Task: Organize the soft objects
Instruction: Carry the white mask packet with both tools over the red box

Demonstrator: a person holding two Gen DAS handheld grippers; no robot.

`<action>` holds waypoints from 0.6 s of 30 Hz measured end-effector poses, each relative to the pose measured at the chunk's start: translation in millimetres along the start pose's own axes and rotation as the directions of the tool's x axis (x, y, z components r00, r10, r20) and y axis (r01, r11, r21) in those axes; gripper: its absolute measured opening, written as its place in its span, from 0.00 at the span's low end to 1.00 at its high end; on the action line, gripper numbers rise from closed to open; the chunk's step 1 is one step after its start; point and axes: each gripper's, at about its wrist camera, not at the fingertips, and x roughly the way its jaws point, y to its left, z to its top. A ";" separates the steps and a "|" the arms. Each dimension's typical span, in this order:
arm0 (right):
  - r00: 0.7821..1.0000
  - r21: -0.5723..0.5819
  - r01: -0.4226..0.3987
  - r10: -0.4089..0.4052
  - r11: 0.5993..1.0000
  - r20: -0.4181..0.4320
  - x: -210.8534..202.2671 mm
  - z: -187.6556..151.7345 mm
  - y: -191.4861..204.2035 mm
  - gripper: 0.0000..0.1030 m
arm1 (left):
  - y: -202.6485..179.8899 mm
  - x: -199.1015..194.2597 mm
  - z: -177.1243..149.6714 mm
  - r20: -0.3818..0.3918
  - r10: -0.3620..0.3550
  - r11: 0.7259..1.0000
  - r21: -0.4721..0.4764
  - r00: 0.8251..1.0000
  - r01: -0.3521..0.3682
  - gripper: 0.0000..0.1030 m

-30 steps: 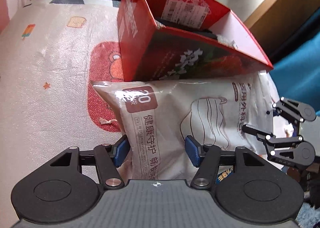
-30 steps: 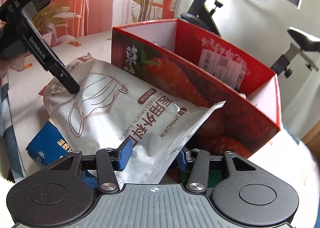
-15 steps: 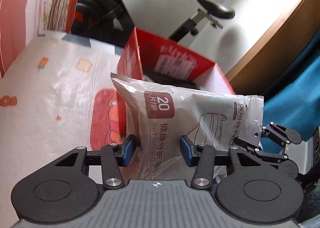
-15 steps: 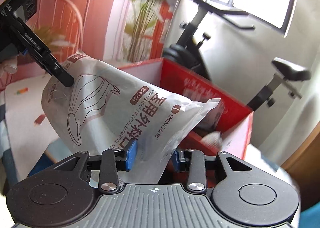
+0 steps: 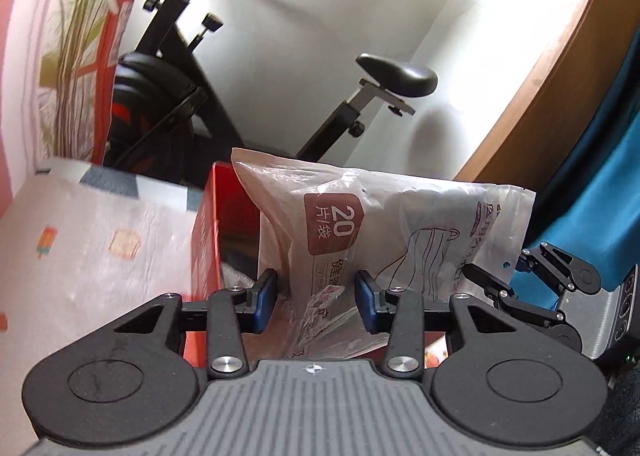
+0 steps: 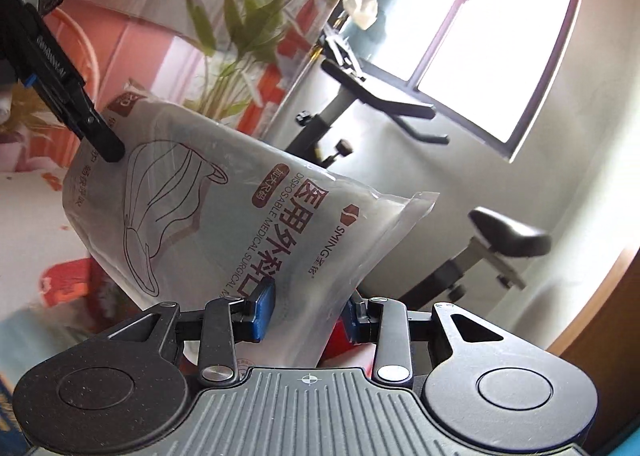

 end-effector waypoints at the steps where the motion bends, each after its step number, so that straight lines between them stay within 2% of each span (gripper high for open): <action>1: 1.000 -0.011 0.017 -0.017 1.000 0.005 5.2 -1.9 -3.3 0.31 | -3.0 5.0 4.8 0.010 0.004 1.000 0.015 1.000 -0.004 0.43; 5: 0.998 -0.052 0.063 -0.064 0.997 -0.012 30.7 -18.1 -6.6 0.30 | -7.9 31.0 16.9 0.008 0.023 0.999 0.039 1.000 -0.023 0.42; 11: 0.993 -0.095 0.092 -0.098 0.991 -0.059 53.0 -53.4 6.3 0.28 | -7.9 62.5 12.8 -0.036 0.049 0.996 0.080 0.998 -0.046 0.40; 18: 0.992 -0.028 0.067 -0.070 0.997 -0.110 53.9 -71.5 0.5 0.28 | -7.9 79.5 -1.9 -0.113 0.050 0.994 0.102 0.992 -0.038 0.39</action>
